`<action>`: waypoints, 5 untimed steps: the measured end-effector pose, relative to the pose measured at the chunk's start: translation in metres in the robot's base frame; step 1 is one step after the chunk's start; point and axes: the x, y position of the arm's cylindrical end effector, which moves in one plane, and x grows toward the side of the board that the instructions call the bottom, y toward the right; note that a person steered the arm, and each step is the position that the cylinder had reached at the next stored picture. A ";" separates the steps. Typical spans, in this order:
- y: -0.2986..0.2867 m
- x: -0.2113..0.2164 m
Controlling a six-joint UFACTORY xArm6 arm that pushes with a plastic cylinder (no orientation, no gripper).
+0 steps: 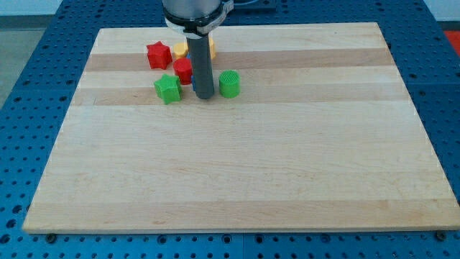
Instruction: Move your arm to the top of the red star
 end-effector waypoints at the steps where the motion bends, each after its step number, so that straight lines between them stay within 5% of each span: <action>1: 0.000 -0.008; 3: 0.000 -0.007; 5: -0.024 0.067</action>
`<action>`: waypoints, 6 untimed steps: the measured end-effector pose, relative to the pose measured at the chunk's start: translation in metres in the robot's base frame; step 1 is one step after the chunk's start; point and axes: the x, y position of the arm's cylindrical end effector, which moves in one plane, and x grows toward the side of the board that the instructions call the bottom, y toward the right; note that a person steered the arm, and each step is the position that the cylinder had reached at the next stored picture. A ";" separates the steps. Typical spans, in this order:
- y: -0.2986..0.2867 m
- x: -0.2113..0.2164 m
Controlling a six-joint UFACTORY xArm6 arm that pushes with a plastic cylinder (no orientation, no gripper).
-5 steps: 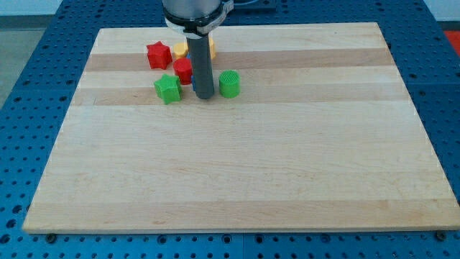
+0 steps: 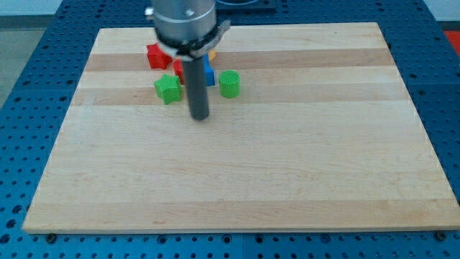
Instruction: Move your arm to the top of the red star
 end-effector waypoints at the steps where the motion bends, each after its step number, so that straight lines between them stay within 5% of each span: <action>1: -0.065 0.011; 4: -0.202 -0.116; 6: -0.186 -0.110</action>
